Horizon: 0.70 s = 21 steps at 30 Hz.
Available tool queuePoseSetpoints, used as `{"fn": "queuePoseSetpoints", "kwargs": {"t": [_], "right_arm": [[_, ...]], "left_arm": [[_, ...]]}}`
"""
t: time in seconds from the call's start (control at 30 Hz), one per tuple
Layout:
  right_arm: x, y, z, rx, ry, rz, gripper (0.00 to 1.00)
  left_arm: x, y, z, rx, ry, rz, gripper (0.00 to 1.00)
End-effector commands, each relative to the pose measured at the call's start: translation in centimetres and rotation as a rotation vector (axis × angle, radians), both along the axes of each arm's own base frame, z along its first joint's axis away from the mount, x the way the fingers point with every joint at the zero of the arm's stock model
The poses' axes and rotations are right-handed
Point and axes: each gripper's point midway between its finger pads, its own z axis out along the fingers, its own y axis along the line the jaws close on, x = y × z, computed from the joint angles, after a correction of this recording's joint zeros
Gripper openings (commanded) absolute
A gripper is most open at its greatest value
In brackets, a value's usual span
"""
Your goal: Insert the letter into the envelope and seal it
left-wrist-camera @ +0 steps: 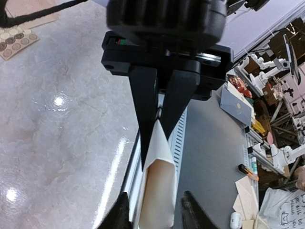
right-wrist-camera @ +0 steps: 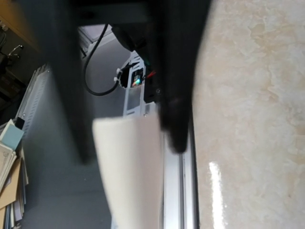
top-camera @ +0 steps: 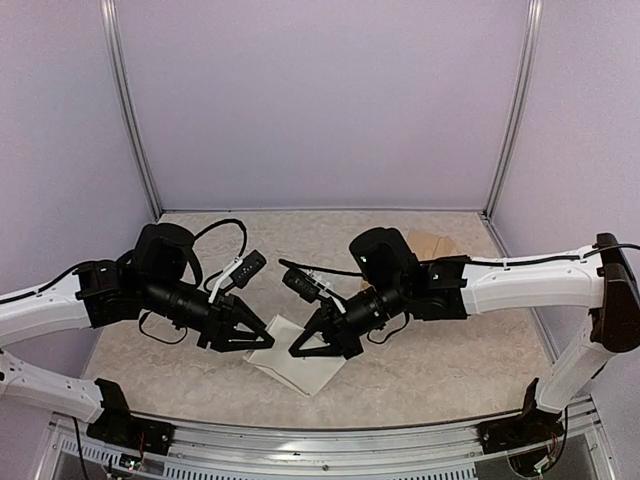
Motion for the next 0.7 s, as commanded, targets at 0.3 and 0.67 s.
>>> {"fn": "queuePoseSetpoints", "kwargs": {"t": [0.3, 0.67], "right_arm": [[-0.7, -0.6, 5.4, 0.188, 0.031, 0.07, 0.43], [-0.8, -0.6, 5.4, 0.208, 0.125, 0.131, 0.35]], "left_arm": [[-1.0, -0.4, -1.1, 0.031, -0.072, -0.04, 0.0], [-2.1, -0.4, 0.2, 0.004, -0.164, -0.067, 0.0]]}}
